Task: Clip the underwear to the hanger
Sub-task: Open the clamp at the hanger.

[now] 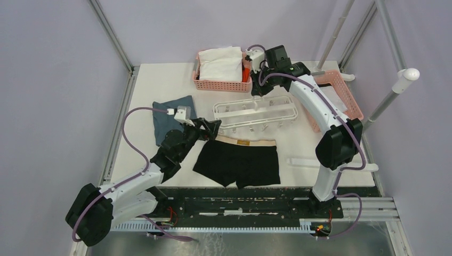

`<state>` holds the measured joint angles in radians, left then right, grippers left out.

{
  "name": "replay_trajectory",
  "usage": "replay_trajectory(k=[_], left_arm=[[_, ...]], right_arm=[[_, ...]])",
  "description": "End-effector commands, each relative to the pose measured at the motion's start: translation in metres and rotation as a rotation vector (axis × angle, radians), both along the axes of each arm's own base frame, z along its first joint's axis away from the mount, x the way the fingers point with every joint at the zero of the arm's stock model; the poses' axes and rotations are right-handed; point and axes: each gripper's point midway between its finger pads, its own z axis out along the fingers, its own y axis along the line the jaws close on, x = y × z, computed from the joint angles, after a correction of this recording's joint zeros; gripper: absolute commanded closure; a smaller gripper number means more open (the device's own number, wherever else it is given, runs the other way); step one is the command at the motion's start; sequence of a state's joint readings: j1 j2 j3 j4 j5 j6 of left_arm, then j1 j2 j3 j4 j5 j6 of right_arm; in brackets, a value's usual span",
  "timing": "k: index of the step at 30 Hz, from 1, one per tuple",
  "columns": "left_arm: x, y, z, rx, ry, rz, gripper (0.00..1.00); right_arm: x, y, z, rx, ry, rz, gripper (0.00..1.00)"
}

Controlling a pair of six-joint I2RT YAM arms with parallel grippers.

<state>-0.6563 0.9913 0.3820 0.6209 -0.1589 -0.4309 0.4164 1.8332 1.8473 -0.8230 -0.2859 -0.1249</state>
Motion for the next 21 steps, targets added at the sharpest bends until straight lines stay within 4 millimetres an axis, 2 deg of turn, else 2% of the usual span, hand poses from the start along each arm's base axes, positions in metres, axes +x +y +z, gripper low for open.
replay_trajectory(k=[1,7,15,21], left_arm=[[0.012,0.017,-0.025,-0.069,0.184,0.146,0.09],[0.031,-0.001,-0.047,-0.092,0.395,0.083,0.08],[0.047,-0.025,-0.038,-0.246,0.459,-0.066,0.14],[0.056,-0.029,-0.047,-0.256,0.491,-0.088,0.22]], right_arm=[[0.014,0.011,0.016,0.049,-0.079,0.025,1.00],[0.014,0.011,0.014,0.049,-0.082,0.031,1.00],[0.011,0.015,0.011,0.064,-0.072,0.051,1.00],[0.010,0.018,0.008,0.067,-0.069,0.079,1.00]])
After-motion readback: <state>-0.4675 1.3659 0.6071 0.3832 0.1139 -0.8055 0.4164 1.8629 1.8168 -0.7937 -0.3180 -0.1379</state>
